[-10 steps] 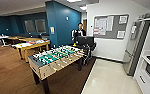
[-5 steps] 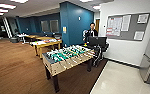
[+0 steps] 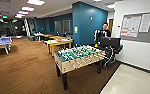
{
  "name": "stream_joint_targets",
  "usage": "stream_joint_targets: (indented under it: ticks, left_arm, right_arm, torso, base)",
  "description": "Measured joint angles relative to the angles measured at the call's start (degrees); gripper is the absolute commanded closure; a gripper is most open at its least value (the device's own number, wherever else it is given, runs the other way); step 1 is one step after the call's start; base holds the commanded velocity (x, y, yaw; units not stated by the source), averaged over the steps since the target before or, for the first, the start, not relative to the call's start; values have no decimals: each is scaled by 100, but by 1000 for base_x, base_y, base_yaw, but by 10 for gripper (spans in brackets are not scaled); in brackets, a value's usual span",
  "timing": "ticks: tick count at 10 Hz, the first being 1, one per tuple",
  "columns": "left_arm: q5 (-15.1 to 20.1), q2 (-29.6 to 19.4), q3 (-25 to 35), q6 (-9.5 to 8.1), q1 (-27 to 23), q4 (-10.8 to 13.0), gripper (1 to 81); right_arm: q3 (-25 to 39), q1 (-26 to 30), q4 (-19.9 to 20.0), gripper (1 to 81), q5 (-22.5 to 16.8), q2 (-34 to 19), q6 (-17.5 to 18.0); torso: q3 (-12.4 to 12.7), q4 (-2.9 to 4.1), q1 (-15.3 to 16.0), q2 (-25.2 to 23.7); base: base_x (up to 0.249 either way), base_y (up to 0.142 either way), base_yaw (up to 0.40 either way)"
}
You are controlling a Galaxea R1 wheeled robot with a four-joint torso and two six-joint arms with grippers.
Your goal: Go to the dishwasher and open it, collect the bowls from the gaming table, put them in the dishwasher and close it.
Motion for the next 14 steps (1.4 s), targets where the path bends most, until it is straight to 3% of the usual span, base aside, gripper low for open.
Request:
stream_joint_targets:
  ticks: [14]
  left_arm:
    - [132, 39, 5, 46, 33, 0, 10]
  right_arm:
    - [11, -27, -4, 10, 0, 15, 0]
  torso:
    - [0, 0, -4, -2]
  base:
    - [0, 0, 323]
